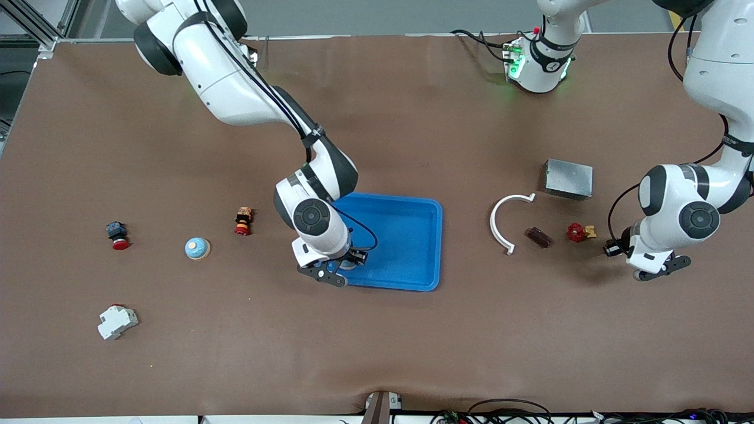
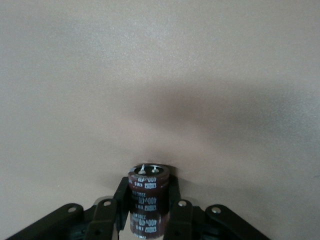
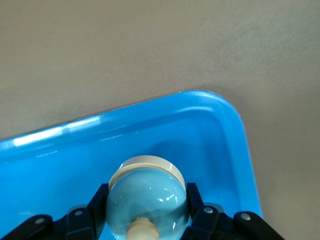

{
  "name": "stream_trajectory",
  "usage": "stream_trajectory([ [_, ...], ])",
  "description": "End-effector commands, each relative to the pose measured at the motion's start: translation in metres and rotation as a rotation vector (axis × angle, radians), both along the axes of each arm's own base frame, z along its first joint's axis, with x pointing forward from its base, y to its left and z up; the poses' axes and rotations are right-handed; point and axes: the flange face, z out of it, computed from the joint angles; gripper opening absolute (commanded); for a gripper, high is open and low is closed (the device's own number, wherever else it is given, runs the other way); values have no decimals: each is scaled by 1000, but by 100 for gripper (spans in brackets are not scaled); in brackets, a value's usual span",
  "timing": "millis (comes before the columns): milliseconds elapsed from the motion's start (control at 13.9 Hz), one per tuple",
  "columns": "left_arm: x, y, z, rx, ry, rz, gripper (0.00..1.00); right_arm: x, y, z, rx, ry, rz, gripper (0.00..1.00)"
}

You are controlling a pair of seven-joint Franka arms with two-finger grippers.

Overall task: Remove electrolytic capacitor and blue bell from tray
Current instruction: 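Set the capacitor beside the white arc while the right gripper carries the bell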

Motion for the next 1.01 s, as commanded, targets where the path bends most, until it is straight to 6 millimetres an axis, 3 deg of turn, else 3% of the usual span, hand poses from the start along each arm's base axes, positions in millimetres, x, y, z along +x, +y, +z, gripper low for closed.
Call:
stream_trajectory([
  [0,5,2,-1,7,-11,-19,91,2,-17,55,-7,26,104,0],
  [72,6,-1,1,8,-14,-23,100,6,-32,73,-17,36,150,0],
  [288,9,-1,21,20,-36,-28,100,13,-83,109,-28,49,278,0],
  [432,12,-9,42,25,-61,-36,100,18,-140,123,-22,4,398,0],
  [504,13,-13,52,29,-63,-41,100,18,-167,123,-21,-12,449,0],
  [648,16,-22,67,32,-66,-50,100,10,-200,109,-23,-23,489,0],
  [937,21,-43,93,20,-105,-60,100,-3,-223,70,-26,41,466,0],
])
